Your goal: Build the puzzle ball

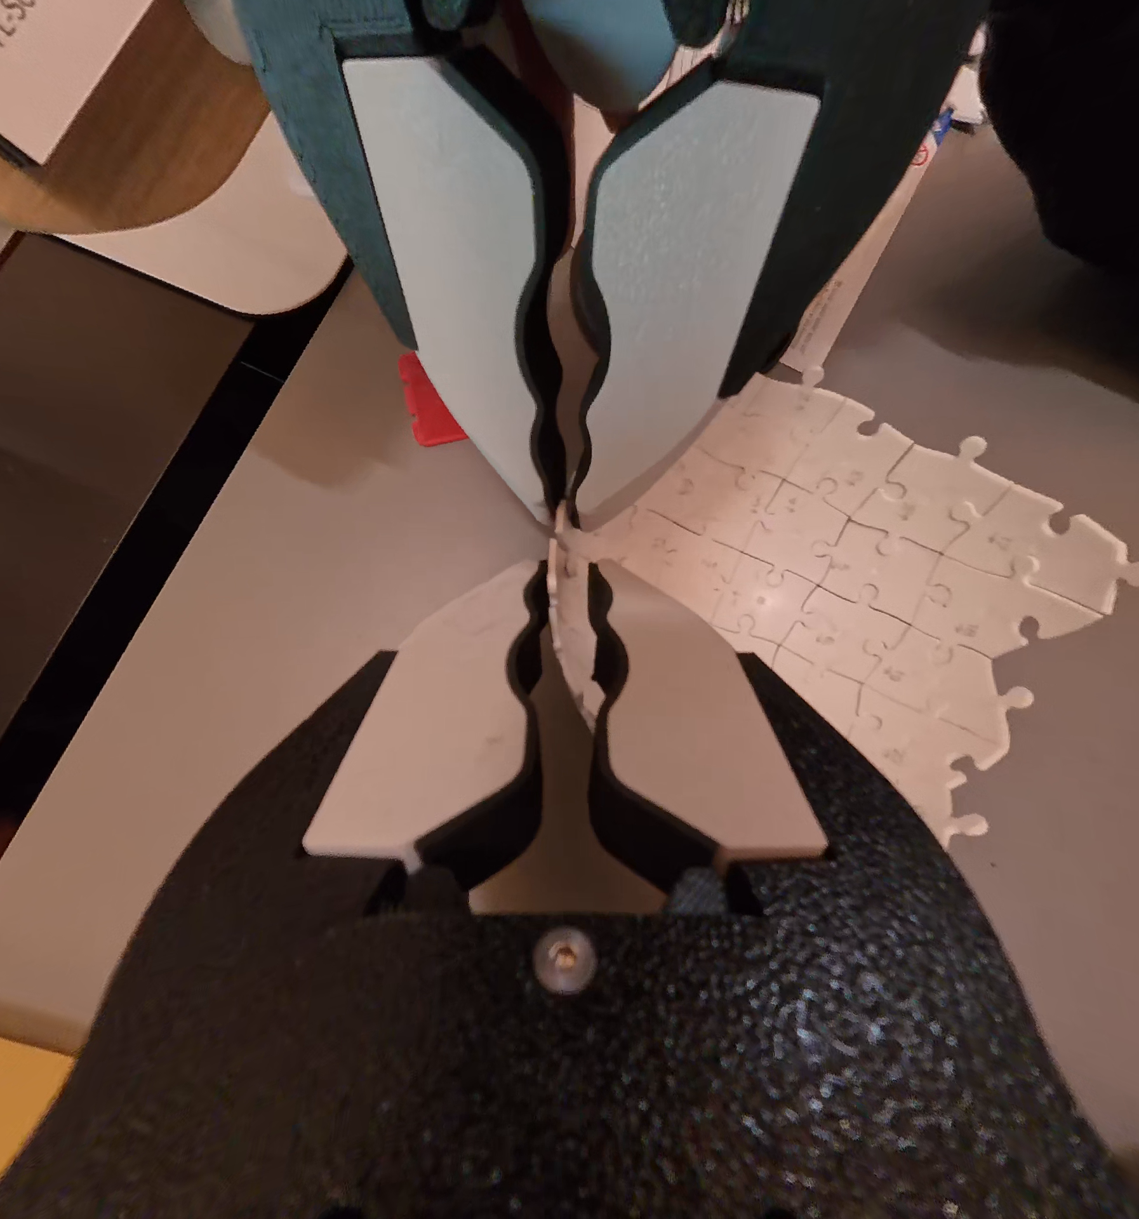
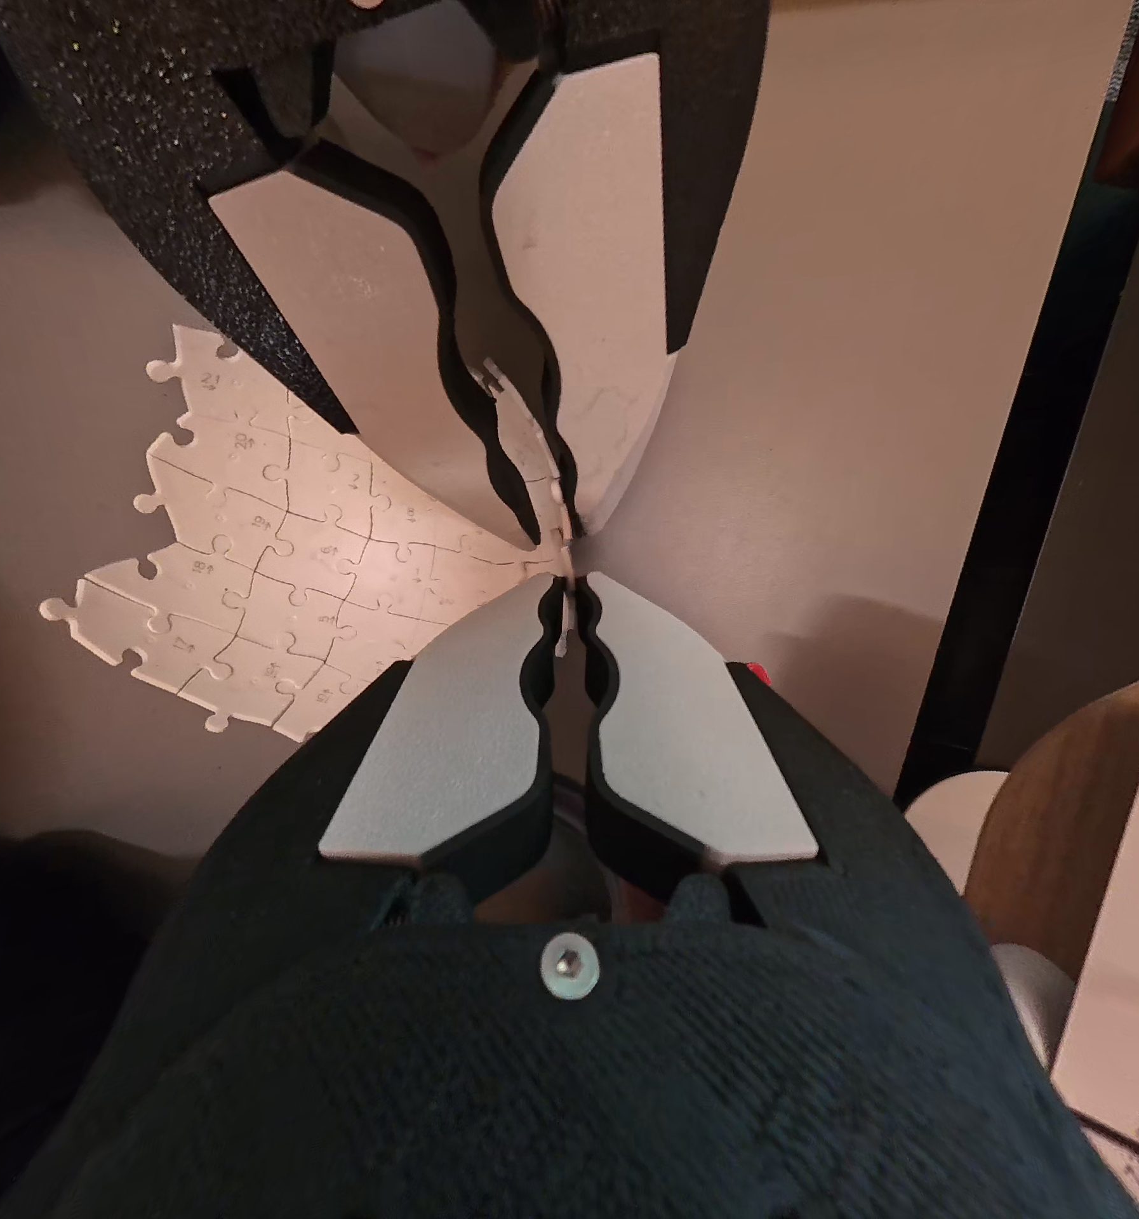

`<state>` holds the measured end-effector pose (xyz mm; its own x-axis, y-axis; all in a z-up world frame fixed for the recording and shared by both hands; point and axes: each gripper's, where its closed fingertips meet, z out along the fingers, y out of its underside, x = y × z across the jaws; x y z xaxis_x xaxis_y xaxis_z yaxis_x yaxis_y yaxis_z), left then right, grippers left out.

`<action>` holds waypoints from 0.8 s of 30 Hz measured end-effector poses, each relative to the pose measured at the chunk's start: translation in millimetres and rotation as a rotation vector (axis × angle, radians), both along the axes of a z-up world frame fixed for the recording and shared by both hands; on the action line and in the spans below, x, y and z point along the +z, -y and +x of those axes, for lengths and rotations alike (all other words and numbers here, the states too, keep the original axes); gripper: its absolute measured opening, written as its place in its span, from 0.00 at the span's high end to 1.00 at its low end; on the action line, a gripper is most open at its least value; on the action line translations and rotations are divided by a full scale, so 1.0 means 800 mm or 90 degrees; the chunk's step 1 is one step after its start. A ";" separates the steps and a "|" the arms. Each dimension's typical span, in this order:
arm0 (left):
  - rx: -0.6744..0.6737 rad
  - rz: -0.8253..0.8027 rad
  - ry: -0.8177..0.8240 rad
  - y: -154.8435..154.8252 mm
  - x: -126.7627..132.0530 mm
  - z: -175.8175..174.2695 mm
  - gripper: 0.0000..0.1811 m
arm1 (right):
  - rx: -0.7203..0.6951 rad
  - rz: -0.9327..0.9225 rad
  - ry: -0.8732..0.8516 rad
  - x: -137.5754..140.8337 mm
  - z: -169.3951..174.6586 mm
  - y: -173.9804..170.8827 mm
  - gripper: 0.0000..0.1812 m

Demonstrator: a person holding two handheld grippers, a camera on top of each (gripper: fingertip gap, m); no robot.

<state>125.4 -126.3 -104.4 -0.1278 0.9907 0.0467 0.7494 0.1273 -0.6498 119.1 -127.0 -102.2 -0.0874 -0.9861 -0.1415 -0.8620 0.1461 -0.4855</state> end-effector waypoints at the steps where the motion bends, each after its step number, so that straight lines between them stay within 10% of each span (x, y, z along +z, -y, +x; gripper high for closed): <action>1: -0.001 0.003 0.000 0.000 0.000 0.000 0.95 | 0.002 -0.003 -0.001 0.000 0.000 0.000 0.98; 24: -0.012 0.007 -0.015 0.009 0.005 -0.006 0.97 | -0.020 0.007 0.013 0.001 -0.001 0.004 0.98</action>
<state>120.8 -133.2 -100.6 -0.1080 0.9924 0.0597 0.7357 0.1202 -0.6666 118.0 -130.3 -101.8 -0.1150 -0.9814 -0.1539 -0.8465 0.1779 -0.5019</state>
